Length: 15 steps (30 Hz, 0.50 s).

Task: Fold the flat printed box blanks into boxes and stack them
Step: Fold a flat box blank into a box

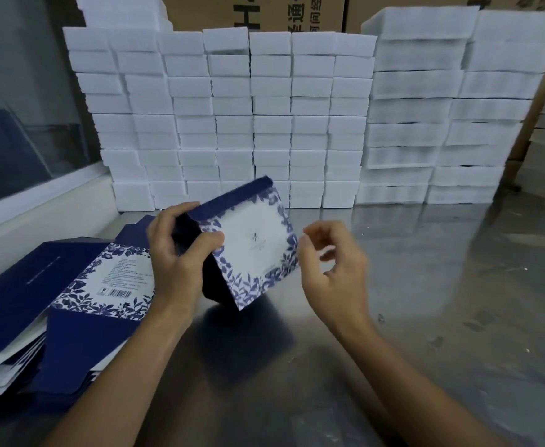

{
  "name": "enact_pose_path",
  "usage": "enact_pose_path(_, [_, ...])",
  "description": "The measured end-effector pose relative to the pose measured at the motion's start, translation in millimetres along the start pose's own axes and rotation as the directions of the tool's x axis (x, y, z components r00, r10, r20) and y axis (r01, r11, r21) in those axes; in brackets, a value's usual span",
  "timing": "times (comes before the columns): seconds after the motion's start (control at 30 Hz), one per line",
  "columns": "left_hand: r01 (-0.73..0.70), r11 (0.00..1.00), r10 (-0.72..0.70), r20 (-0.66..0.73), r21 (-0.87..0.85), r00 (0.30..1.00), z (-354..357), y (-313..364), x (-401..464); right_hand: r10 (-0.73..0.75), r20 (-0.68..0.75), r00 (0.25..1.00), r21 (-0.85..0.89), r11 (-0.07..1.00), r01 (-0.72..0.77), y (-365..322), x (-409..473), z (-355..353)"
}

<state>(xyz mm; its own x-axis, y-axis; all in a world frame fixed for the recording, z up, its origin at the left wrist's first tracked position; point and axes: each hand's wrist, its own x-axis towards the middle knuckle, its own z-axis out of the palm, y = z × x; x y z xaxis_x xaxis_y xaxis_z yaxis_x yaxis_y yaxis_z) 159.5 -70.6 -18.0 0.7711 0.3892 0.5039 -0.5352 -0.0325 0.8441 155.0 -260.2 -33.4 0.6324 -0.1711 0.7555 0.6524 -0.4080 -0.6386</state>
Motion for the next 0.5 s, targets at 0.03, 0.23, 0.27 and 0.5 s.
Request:
enact_pose_path(0.03, [-0.062,0.995,0.059,0.036,0.076,0.998,-0.1,2.4,-2.4,-0.084,-0.021,0.996,-0.066,0.994,0.082,-3.8,2.2,-0.3])
enact_pose_path(0.23, [-0.287,0.922,0.202,0.308,0.26,0.929,6.6,11.5,-11.9,-0.376,0.07,0.924,-0.238,0.893,0.382,-28.8,0.4,9.5])
enact_pose_path(0.27, [-0.293,0.925,0.203,0.334,0.243,0.92,7.9,13.2,-12.6,-0.379,0.105,0.919,-0.251,0.885,0.393,-29.5,-0.6,10.2])
enact_pose_path(0.5, [-0.257,0.945,0.16,0.398,0.203,0.903,14.9,12.2,-17.4,-0.287,0.091,0.954,-0.205,0.932,0.3,-25.9,-0.8,9.5])
